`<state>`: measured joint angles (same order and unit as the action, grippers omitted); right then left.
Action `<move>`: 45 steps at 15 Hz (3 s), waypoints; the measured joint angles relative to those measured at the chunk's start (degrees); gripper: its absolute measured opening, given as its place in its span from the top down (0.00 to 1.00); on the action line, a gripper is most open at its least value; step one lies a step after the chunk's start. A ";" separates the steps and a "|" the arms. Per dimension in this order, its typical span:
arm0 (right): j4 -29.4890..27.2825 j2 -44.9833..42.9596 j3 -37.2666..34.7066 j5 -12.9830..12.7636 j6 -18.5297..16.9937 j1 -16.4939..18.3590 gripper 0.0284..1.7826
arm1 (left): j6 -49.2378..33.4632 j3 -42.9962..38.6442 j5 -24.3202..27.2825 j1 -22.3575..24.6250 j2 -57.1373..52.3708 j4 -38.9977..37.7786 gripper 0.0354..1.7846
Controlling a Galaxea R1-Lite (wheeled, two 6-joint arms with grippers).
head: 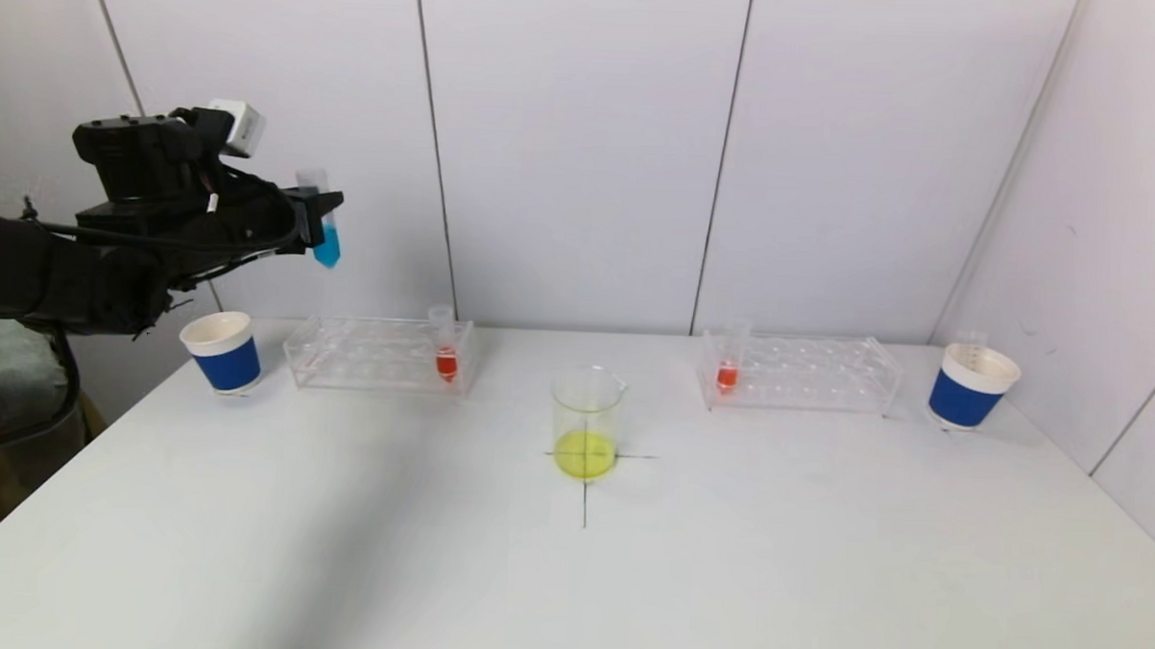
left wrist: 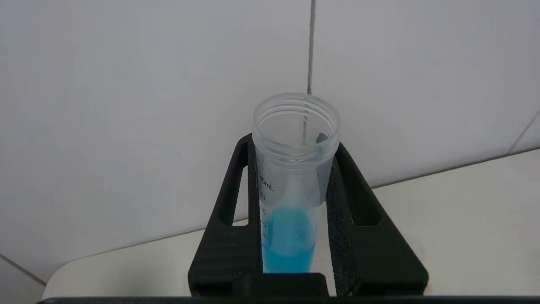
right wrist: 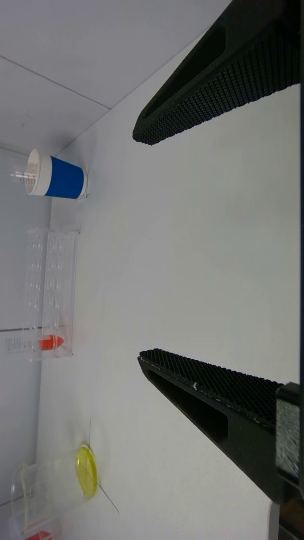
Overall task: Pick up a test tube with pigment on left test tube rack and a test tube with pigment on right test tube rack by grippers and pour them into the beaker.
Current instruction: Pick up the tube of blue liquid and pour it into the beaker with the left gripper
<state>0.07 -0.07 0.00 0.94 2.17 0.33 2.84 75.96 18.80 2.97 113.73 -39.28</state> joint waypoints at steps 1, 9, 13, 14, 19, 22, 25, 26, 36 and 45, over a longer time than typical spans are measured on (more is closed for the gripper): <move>0.00 0.00 0.00 0.00 0.00 0.00 0.01 | 0.13 0.11 0.00 -0.85 -1.07 1.07 0.76; 0.00 0.00 0.00 0.00 0.00 0.00 0.01 | 7.52 1.71 -0.22 -9.62 -4.91 4.80 0.76; -0.05 0.00 0.00 0.00 0.00 0.00 0.01 | 11.35 1.71 -0.80 -14.38 -4.63 4.67 0.76; -0.02 0.00 0.00 0.00 0.00 0.00 0.01 | 13.67 1.55 -0.91 -15.32 -4.57 4.72 0.76; 0.00 0.00 0.00 0.00 0.00 0.00 0.01 | 19.18 0.99 -1.91 -19.18 -3.86 4.56 0.76; 0.00 0.00 0.00 0.00 0.00 0.00 0.01 | 22.70 1.57 -1.24 -20.70 -2.79 4.13 0.76; 0.00 0.00 0.00 0.00 0.02 0.00 0.01 | 24.38 1.79 2.52 -22.02 -0.79 -0.93 0.76; 0.00 0.00 0.00 0.00 0.00 0.00 0.01 | 24.53 1.82 3.50 -22.74 -0.02 -2.91 0.76; 0.00 0.00 0.00 0.00 0.00 0.00 0.01 | 33.46 1.79 19.24 -25.14 4.39 -5.89 0.76; -0.02 0.00 0.00 -0.01 0.00 0.02 0.01 | 43.52 0.99 26.90 -24.44 7.22 -10.86 0.76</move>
<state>0.05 -0.07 0.00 0.93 2.17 0.35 46.36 76.95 45.70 -21.47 120.94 -50.14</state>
